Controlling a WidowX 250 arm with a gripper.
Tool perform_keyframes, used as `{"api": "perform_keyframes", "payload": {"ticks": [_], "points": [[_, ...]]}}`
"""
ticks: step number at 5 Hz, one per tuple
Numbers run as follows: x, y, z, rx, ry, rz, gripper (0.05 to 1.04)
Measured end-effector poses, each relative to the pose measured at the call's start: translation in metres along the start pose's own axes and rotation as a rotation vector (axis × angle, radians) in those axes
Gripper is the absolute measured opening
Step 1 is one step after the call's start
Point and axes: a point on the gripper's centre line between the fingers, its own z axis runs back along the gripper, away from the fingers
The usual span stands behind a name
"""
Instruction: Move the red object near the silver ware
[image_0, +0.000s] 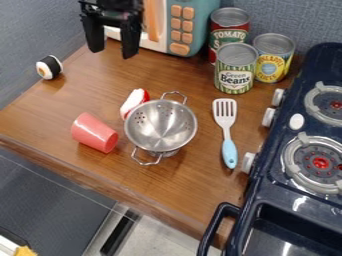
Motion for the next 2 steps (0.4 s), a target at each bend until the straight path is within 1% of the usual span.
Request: {"api": "perform_keyframes", "payload": {"ticks": [1,2], "points": [[-0.0005,-0.0011,0.0054,0.112,-0.014,0.048,1.001],[0.0001,-0.003,0.0029,0.136,-0.011,0.047,1.001]]}}
